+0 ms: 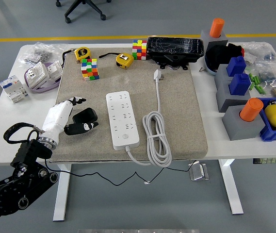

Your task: Put the plug near the board,insert it into the board,press the button,pull the plug out

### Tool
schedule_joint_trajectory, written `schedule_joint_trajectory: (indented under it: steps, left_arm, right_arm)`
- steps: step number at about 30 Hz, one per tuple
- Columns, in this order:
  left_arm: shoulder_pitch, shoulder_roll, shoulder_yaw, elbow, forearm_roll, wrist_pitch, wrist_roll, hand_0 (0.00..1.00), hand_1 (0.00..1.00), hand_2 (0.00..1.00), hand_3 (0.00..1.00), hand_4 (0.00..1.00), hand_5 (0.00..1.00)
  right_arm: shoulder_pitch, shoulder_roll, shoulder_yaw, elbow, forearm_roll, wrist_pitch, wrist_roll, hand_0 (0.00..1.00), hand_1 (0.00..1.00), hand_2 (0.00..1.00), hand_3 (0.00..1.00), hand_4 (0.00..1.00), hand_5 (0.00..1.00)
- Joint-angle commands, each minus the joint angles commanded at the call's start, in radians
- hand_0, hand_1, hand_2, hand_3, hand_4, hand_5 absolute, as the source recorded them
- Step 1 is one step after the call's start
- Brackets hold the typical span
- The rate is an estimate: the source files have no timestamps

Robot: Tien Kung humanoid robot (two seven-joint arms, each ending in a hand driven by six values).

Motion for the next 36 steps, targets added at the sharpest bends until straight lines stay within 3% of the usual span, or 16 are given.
schedule_joint_trajectory:
  steps: [5,6,23,24,29,30,36]
  left_arm:
    - [-0.012,-0.001,0.013,0.019,-0.003,0.0,0.008,0.676,0.615,0.583,0.596,0.998,0.257]
    - [-0.014,-0.001,0.015,0.024,-0.001,0.001,0.01,0.628,0.59,0.552,0.563,0.972,0.165]
    - [-0.037,-0.01,0.038,0.061,-0.048,0.021,-0.01,0.568,0.506,0.537,0.551,0.95,0.14]
    - [-0.038,-0.01,0.04,0.061,-0.052,0.02,-0.011,0.507,0.473,0.526,0.543,0.906,0.109]
    - [-0.038,-0.011,0.038,0.056,-0.08,0.022,-0.033,0.507,0.473,0.526,0.543,0.906,0.109]
    - [-0.038,-0.01,0.037,0.053,-0.086,0.02,-0.038,0.445,0.448,0.498,0.543,0.786,0.006]
    - [-0.042,-0.007,0.028,0.047,-0.108,-0.004,-0.044,0.438,0.439,0.488,0.54,0.775,0.002]
  right_arm:
    - [0.0,-0.001,0.0,0.0,0.0,0.0,0.0,0.614,0.646,0.662,0.557,0.948,0.508]
    - [0.0,-0.001,0.0,0.0,0.001,0.0,0.0,0.614,0.645,0.662,0.557,0.949,0.507]
    - [0.001,-0.002,-0.001,0.004,-0.001,0.0,0.001,0.614,0.645,0.662,0.557,0.95,0.508]
    - [0.001,-0.002,-0.001,0.004,-0.001,0.0,0.001,0.614,0.647,0.662,0.557,0.951,0.51]
    - [-0.001,-0.003,-0.002,0.004,-0.001,-0.001,0.002,0.614,0.647,0.662,0.557,0.951,0.51]
    - [-0.001,-0.003,-0.003,0.004,-0.001,0.0,0.002,0.614,0.646,0.662,0.558,0.951,0.509]
    - [0.0,-0.004,-0.004,0.005,-0.001,-0.001,0.003,0.613,0.646,0.662,0.557,0.951,0.509]
